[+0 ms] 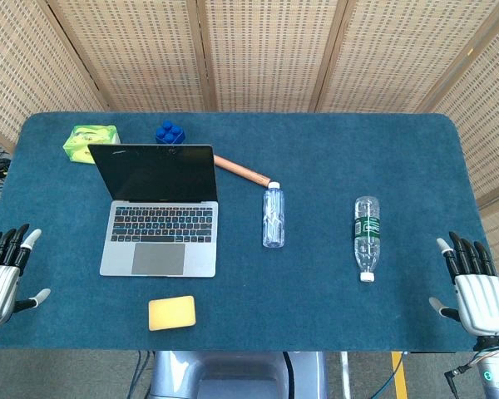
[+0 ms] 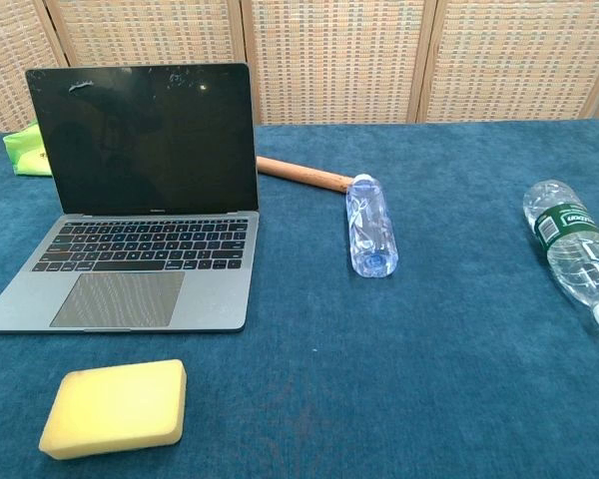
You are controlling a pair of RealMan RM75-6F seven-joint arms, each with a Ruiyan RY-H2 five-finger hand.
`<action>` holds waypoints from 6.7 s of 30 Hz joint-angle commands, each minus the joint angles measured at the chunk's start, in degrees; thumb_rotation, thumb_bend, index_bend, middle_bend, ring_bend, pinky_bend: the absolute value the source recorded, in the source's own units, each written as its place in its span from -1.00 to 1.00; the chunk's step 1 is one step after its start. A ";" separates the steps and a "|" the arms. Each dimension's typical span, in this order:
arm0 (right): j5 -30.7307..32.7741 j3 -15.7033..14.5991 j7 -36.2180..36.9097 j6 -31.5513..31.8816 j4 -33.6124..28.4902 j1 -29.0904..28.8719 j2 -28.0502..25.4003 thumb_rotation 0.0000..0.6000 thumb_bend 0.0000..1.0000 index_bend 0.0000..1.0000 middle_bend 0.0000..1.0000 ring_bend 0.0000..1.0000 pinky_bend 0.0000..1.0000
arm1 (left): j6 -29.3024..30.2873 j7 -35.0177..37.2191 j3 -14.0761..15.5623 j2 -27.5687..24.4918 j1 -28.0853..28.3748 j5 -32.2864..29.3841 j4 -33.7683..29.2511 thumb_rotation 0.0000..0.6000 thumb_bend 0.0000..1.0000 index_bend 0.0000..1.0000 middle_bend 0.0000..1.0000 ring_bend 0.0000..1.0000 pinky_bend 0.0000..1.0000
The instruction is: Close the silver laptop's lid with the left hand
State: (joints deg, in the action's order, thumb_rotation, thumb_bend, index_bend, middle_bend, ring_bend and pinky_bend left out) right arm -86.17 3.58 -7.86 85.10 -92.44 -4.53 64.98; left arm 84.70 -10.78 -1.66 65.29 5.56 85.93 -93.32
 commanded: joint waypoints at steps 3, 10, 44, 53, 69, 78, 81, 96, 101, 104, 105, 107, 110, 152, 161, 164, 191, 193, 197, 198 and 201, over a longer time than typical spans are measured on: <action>0.09 -0.14 0.05 -0.19 -0.12 0.06 -0.16 1.00 -1.00 -1.00 -1.00 -1.00 -1.00 | 0.04 -0.03 0.06 -0.07 -0.06 0.03 -0.13 1.00 -1.00 -1.00 -1.00 -1.00 -1.00; -0.36 -0.29 0.18 0.24 -0.44 0.25 -0.37 1.00 -1.00 -1.00 -1.00 -1.00 -1.00 | 0.27 -0.28 0.21 -0.19 -0.17 0.32 -0.40 1.00 -1.00 -1.00 -1.00 -1.00 -1.00; -1.47 -1.09 1.43 0.54 -5.22 1.06 -7.20 1.00 -1.00 -1.00 -1.00 -1.00 -1.00 | 0.65 -3.18 1.78 -4.76 -0.89 2.18 -8.77 1.00 -1.00 -1.00 -1.00 -1.00 -1.00; -1.45 -1.28 0.74 -0.30 -6.39 0.81 -7.87 1.00 -1.00 -1.00 -1.00 -1.00 -1.00 | -2.81 -5.76 0.63 -6.87 1.25 0.05 -13.03 1.00 -1.00 -1.00 -1.00 -1.00 -1.00; -1.52 -1.34 0.83 -0.61 -6.51 0.71 -7.82 1.00 -1.00 -1.00 -1.00 -1.00 -1.00 | -15.31 -9.54 -6.60 -9.93 12.22 -10.58 -17.14 1.00 -1.00 -1.00 -1.00 -1.00 -1.00; -1.17 -1.22 1.45 -0.83 -6.44 0.65 -7.93 1.00 -1.00 -1.00 -1.00 -1.00 -1.00 | -21.26 -14.78 -11.46 -9.81 20.02 -20.22 -17.97 1.00 -0.96 -1.00 -1.00 -1.00 -1.00; -1.09 -1.22 1.69 -1.01 -6.36 0.60 -7.96 1.00 -1.00 -1.00 -1.00 -1.00 -1.00 | -22.80 -16.27 -12.40 -10.03 22.18 -22.83 -18.35 1.00 -0.92 -1.00 -1.00 -1.00 -1.00; -0.83 -1.37 2.68 -2.22 -5.93 0.14 -7.95 1.00 -1.00 -1.00 -1.00 -1.00 -1.00 | -32.05 -21.38 -15.03 -8.67 34.96 -43.24 -14.35 1.00 -0.72 -1.00 -1.00 -1.00 -1.00; -0.15 -1.31 2.85 -3.30 -5.57 -0.29 -7.74 1.00 -1.00 -1.00 -1.00 -1.00 -1.00 | -33.74 -23.23 -14.72 -7.21 39.25 -49.13 -10.97 1.00 -0.67 -1.00 -1.00 -1.00 -1.00; 0.30 -1.22 3.07 -3.79 -5.35 -0.48 -7.64 1.00 -1.00 -1.00 -1.00 -1.00 -1.00 | -34.58 -23.75 -15.06 -6.32 41.67 -51.87 -8.43 1.00 -0.60 -1.00 -1.00 -1.00 -1.00; 0.46 -1.18 3.17 -3.94 -5.28 -0.55 -7.62 1.00 -1.00 -1.00 -1.00 -1.00 -1.00 | -34.73 -23.93 -15.09 -6.02 42.49 -52.62 -7.57 1.00 -0.58 -1.00 -1.00 -1.00 -1.00; 0.76 -1.13 3.29 -4.28 -5.10 -0.67 -7.55 1.00 -1.00 -1.00 -1.00 -1.00 -1.00 | -34.98 -24.35 -15.17 -5.59 43.90 -53.79 -6.10 1.00 -0.52 -1.00 -1.00 -1.00 -1.00; 1.14 -1.14 3.32 -5.01 -4.82 -0.97 -7.37 1.00 -1.00 -1.00 -1.00 -1.00 -1.00 | -35.71 -24.90 -15.09 -4.99 46.32 -56.11 -4.18 1.00 -0.38 -1.00 -1.00 -1.00 -1.00; 1.75 -1.51 4.48 -7.64 -3.64 -2.41 -6.20 1.00 -1.00 -1.00 -1.00 -1.00 -1.00 | -39.49 -24.97 -8.70 4.26 56.68 -65.96 9.86 1.00 0.50 -1.00 -1.00 -1.00 -1.00; 1.50 -1.42 4.58 -6.86 -3.64 -2.24 -6.15 1.00 -1.00 -1.00 -1.00 -1.00 -1.00 | -38.16 -24.62 -7.59 4.18 56.65 -65.73 9.78 1.00 0.56 -1.00 -1.00 -1.00 -1.00; 1.56 -1.44 4.48 -6.87 -3.55 -2.27 -6.06 1.00 -1.00 -1.00 -1.00 -1.00 -1.00 | -37.72 -24.23 -7.47 4.05 56.54 -65.33 9.53 1.00 0.56 -1.00 -1.00 -1.00 -1.00; 1.52 -1.49 4.82 -6.50 -3.81 -2.19 -6.36 1.00 -1.00 -1.00 -1.00 -1.00 -1.00 | -36.27 -22.38 -7.26 5.53 55.77 -62.42 10.22 1.00 0.63 -0.89 -1.00 -0.99 -1.00; 1.54 -1.46 4.92 -6.44 -3.75 -2.17 -6.37 1.00 -1.00 -1.00 -1.00 -1.00 -1.00 | -36.44 -22.70 -7.16 5.50 55.93 -63.08 10.05 1.00 0.63 -0.86 -0.99 -0.97 -1.00; 1.44 -1.50 5.05 -6.40 -3.75 -2.16 -6.39 1.00 -1.00 -1.00 -1.00 -1.00 -1.00 | -36.48 -23.38 -6.92 5.53 56.24 -63.96 9.96 1.00 0.63 -0.81 -0.93 -0.93 -1.00; 1.41 -1.51 5.06 -6.38 -3.75 -2.16 -6.39 1.00 -1.00 -1.00 -1.00 -1.00 -1.00 | -36.56 -23.47 -6.87 5.52 56.27 -64.18 9.90 1.00 0.64 -0.80 -0.91 -0.92 -1.00; 1.36 -1.53 5.07 -6.37 -3.72 -2.17 -6.39 1.00 -1.00 -1.00 -1.00 -1.00 -1.00 | -36.65 -23.83 -6.70 5.47 56.43 -64.58 9.84 1.00 0.65 -0.76 -0.86 -0.89 -0.98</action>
State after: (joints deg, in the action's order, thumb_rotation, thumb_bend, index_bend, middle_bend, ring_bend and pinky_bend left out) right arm -84.80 2.05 -2.79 78.72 -96.16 -6.69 58.59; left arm 48.08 -34.57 -8.40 70.77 61.96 21.39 -83.46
